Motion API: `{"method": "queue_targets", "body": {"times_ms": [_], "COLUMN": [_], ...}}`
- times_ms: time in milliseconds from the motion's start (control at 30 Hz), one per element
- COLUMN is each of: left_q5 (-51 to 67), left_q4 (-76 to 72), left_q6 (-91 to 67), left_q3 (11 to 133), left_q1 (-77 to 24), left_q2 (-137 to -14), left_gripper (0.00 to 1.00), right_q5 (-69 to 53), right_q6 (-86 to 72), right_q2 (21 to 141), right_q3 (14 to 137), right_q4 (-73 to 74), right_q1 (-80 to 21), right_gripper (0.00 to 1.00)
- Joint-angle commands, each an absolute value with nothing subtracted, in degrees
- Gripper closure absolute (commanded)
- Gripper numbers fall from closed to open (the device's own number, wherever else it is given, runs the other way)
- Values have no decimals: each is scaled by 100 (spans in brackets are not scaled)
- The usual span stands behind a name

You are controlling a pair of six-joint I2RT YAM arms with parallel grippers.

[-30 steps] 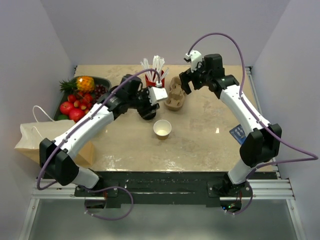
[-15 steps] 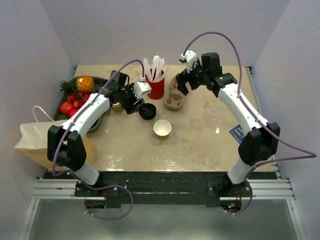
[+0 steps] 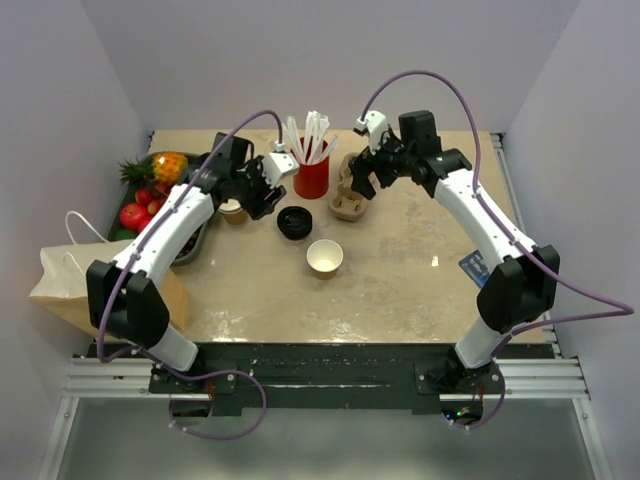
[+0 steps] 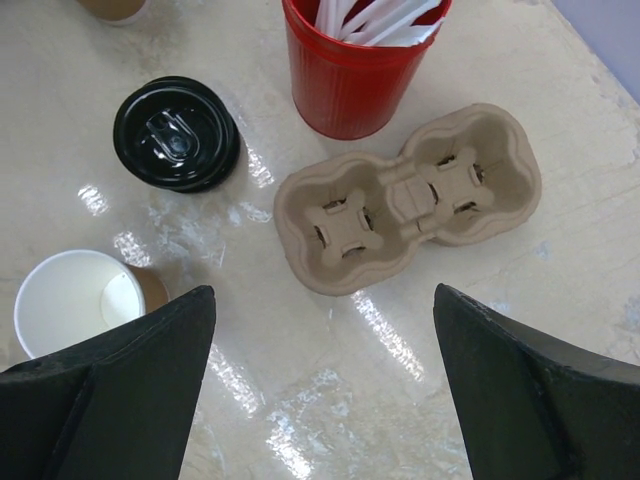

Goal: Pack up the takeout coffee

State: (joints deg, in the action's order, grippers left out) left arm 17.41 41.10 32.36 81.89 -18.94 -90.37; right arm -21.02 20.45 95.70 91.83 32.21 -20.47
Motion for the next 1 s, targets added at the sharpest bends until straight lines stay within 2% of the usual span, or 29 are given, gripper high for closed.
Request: {"method": "queue_targets", "body": {"times_ms": [0,133,333,567,800,967], "left_q5": [1424,1170,984,915,387,474], "left_q4": [4341,4386,4009,3771,3613,3445], "left_q6": [3243,3235,2637,2120,1942,2039], "left_q3": [8271,7928,7735,7707,7629,7339], "left_q1": [-1907,-1890,-1775,-1775,-1775,-1775], "left_q2": [-8227,-7840,-7778,-8182,-7981,-7927], "left_gripper": [39,39,39,36,37,37], "right_q5": [-2531,-2996,-3041,-2777,-2672,-2812], "right_q6": [2031,1942,1890,1740,1564,1512], "right_q2": [9527,9676,9958,9853,9721,9764], "right_q3": [9571,9878,10257,10169,10020,10159], "right_q4": [3234,3129,3190,3120,2988,3024], "right_q1": [-2153,-2451,-2830,-2848,-2839,-2839], "right_gripper": [9,9,9,10,10,11]}}
